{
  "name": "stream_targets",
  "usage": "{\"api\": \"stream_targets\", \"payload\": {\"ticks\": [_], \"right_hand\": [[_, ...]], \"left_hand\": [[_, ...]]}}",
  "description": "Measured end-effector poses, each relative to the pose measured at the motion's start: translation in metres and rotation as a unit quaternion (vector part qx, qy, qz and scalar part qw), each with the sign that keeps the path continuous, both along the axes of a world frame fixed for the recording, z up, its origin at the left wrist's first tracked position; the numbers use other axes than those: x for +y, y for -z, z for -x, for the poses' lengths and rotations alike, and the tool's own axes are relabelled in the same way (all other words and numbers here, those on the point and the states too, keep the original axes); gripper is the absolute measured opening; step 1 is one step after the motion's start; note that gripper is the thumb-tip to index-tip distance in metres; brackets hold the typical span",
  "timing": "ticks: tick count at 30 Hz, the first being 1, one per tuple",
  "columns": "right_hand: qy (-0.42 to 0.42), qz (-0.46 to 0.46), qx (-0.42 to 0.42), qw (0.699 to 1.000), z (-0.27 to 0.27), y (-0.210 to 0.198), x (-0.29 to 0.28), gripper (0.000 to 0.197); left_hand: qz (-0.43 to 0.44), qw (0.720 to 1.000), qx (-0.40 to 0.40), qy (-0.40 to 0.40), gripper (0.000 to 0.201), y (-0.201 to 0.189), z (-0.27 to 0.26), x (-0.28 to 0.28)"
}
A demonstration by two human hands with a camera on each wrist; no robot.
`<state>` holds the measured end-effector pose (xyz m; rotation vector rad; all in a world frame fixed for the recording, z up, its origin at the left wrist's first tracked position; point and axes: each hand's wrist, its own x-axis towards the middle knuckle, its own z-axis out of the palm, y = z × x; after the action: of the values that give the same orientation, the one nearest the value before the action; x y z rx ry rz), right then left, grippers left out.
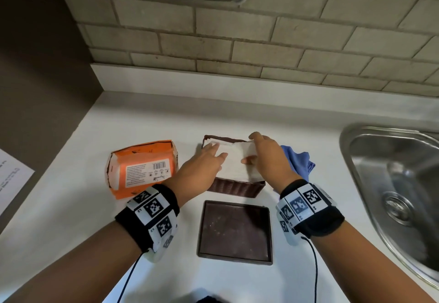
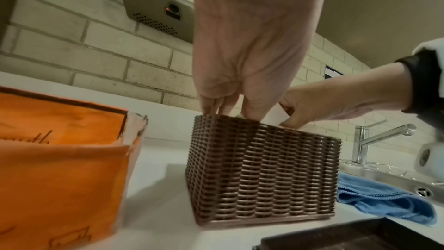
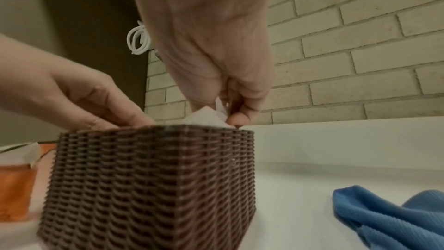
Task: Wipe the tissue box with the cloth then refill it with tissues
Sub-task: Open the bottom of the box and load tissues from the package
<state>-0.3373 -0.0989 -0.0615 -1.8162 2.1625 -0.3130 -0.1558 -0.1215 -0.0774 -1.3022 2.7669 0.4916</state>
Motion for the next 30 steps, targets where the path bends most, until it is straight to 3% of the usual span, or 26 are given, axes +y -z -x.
{"api": "stream_targets", "payload": {"ticks": [2,4,7,10,16,23,30], "right_hand": [[0.005,0.022,0.015,1.000,0.000,0.004,0.003,0.070],[0.016,0.067,0.022,0.997,0.000,0.009,0.007,0.070],[0.015,0.159,-0.005,0.987,0.003,0.012,0.016,0.048],[-0.027,0.198,0.043,0.979,0.010,0.016,0.025,0.013],[-0.056,0.168,0.108,0.978,0.019,0.015,0.032,0.005],[-0.039,0.004,0.141,0.989,0.012,-0.002,0.037,0.046],[-0.027,-0.027,0.132,0.990,0.013,-0.006,0.044,0.050]], "left_hand": [[-0.004,1.000,-0.030,-0.006,0.046,-0.002,-0.001,0.002],[0.004,0.999,-0.040,-0.006,0.047,-0.004,-0.002,0.005],[0.002,0.999,-0.036,-0.009,0.047,-0.006,-0.004,0.007],[0.002,0.999,-0.037,-0.008,0.047,-0.007,-0.006,0.007],[0.002,0.997,-0.069,-0.021,0.049,-0.006,-0.002,0.014],[-0.004,0.997,-0.064,-0.032,0.050,-0.014,-0.002,0.018],[-0.007,0.999,-0.037,-0.036,0.051,-0.015,-0.008,0.017]]}}
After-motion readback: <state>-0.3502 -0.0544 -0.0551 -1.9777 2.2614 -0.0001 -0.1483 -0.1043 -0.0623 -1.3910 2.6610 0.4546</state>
